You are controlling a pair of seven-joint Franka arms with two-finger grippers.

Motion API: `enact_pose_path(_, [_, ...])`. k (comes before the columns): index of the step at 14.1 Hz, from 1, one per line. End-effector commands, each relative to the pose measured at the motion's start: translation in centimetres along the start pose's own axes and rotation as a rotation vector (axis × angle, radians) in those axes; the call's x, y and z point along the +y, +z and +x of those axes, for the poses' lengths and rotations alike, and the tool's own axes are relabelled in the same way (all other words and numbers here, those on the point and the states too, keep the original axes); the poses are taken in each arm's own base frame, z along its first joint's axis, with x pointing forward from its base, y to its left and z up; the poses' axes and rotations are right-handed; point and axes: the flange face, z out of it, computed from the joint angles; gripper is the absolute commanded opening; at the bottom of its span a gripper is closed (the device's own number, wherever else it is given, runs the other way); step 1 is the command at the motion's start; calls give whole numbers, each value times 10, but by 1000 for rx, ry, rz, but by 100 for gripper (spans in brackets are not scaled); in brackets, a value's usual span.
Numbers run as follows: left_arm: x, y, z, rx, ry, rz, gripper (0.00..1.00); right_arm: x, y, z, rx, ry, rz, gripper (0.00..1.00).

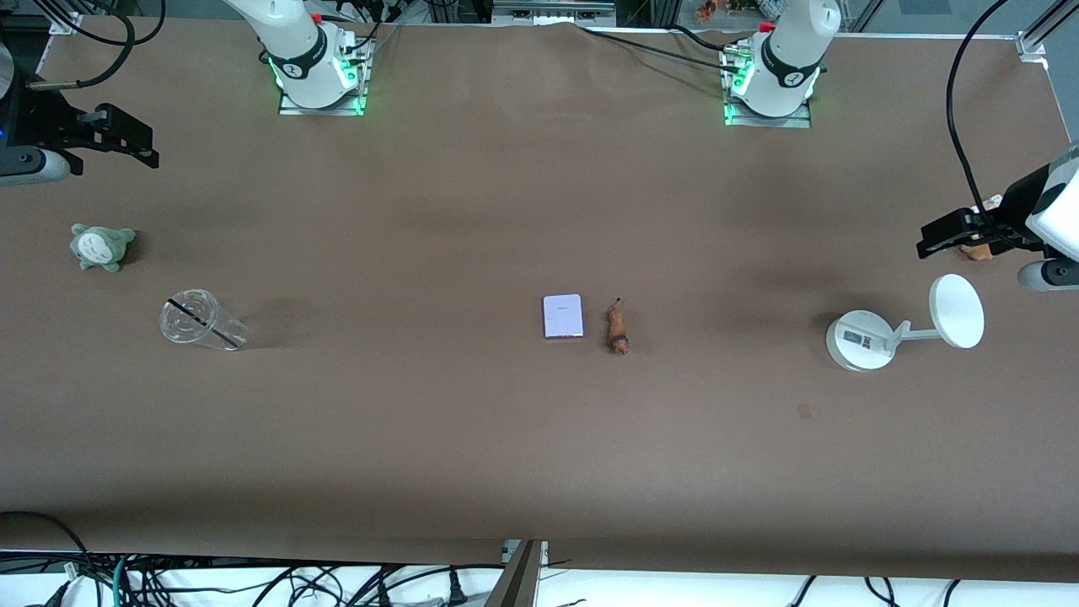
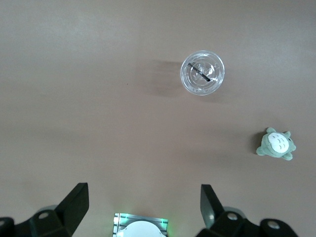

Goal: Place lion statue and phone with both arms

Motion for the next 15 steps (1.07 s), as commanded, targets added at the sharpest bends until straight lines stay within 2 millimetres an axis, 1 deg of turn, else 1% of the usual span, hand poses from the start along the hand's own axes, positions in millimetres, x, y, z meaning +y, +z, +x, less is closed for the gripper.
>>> enact_pose_path(1, [11, 0, 5, -1, 29, 9, 100, -2, -5, 3, -3, -18, -6, 100])
enact_pose_path(3, [16, 2, 6, -4, 38, 7, 100, -2, -5, 3, -3, -18, -6, 100])
enact_pose_path(4, [25, 8, 8, -12, 55, 11, 100, -1, -5, 3, -3, -17, -6, 100])
enact_pose_path(5, [40, 14, 10, -22, 71, 14, 100, -1, -4, 4, -4, -17, -5, 100])
enact_pose_path(7, [74, 28, 12, -38, 105, 19, 100, -2, -3, 5, -6, -17, -6, 100])
enact_pose_path(8, [89, 37, 13, -48, 85, 24, 100, -2, -4, 5, -4, -19, -4, 100])
enact_pose_path(9, [110, 47, 13, -63, 64, 32, 100, -3, 0, 8, -7, -19, -5, 100])
enact_pose_path(10, [133, 64, 14, -87, 51, 30, 100, -3, 13, 17, -36, -22, -3, 100])
enact_pose_path(11, [156, 80, 17, -91, 33, 14, 100, -9, 15, 21, -41, -32, -4, 100])
enact_pose_path(12, [177, 89, 21, -65, 11, -1, 100, -18, 16, 22, -41, -46, -7, 100])
enact_pose_path(13, [197, 94, 22, -28, -11, -11, 100, -21, 20, 26, -50, -51, -6, 100])
enact_pose_path(14, [216, 108, 25, -13, -28, -12, 100, -32, 26, 30, -59, -69, -7, 100])
enact_pose_path(15, [230, 127, 29, -18, -34, -14, 100, -42, 27, 32, -56, -83, -10, 100])
